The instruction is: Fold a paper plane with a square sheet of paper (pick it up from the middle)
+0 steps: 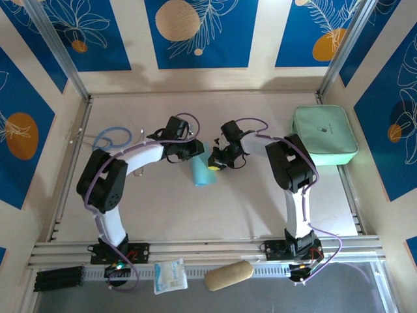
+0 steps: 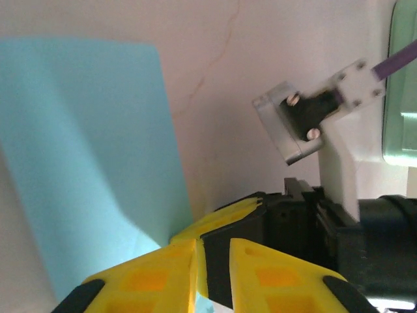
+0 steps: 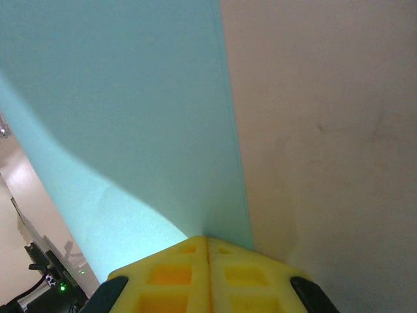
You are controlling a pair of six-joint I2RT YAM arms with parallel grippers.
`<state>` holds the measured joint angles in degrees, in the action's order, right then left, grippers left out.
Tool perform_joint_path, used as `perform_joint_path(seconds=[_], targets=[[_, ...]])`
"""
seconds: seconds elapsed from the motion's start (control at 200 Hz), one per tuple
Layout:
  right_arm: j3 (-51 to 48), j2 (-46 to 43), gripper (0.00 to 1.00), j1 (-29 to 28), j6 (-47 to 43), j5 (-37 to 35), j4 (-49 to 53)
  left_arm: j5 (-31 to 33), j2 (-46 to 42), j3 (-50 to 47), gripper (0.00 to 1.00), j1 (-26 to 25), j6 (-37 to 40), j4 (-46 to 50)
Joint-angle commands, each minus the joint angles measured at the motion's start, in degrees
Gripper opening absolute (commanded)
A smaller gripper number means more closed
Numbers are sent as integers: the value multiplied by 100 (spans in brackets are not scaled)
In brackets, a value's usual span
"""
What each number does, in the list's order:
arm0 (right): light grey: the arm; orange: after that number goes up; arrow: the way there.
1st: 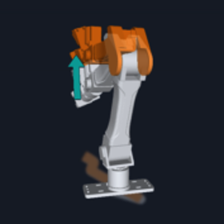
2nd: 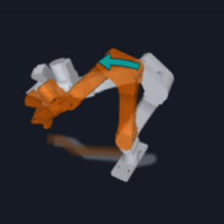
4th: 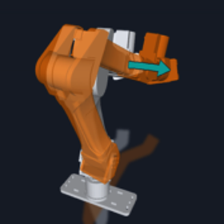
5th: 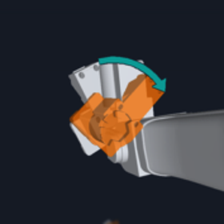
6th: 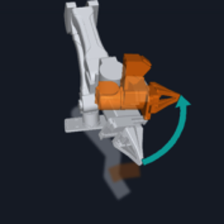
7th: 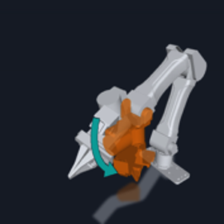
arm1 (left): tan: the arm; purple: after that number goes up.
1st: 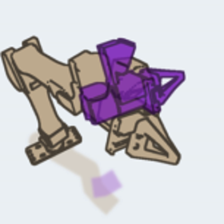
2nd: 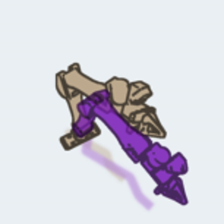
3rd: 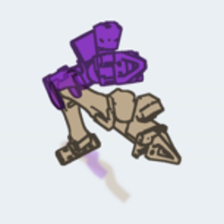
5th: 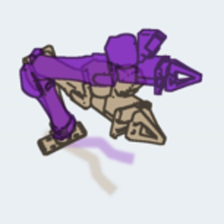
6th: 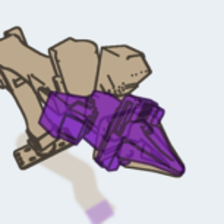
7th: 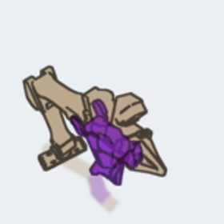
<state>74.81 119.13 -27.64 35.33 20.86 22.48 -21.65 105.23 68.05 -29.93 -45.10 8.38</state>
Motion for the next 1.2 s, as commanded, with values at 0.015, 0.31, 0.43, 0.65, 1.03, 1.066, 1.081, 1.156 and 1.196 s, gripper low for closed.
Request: perform_joint_path(seconds=[0.015,0.31,0.43,0.65,1.03,1.066,1.081,1.156,1.196], targets=[[-183,532,8,-57,-13,-1040,811,-515,255,-151,15,-28,-216,-230],[-107,585,8,-63,57,-1231,1021,-654,440,-291,10,29,282,-76],[-67,598,8,-68,96,-1330,1125,-763,437,-344,10,101,497,-88],[6,643,8,-75,151,-1435,1249,-781,474,-400,9,211,915,128],[93,703,8,-88,240,-1531,1452,-541,528,-506,9,426,1334,427],[98,707,8,-87,238,-1540,1461,-493,534,-511,9,435,1369,480],[99,708,8,-89,240,-1541,1463,-475,534,-504,9,436,1391,502],[105,717,8,-84,252,-1566,1485,-382,529,-528,9,460,1450,576],[109,724,8,-84,247,-1576,1487,-358,524,-545,9,481,1485,612]])
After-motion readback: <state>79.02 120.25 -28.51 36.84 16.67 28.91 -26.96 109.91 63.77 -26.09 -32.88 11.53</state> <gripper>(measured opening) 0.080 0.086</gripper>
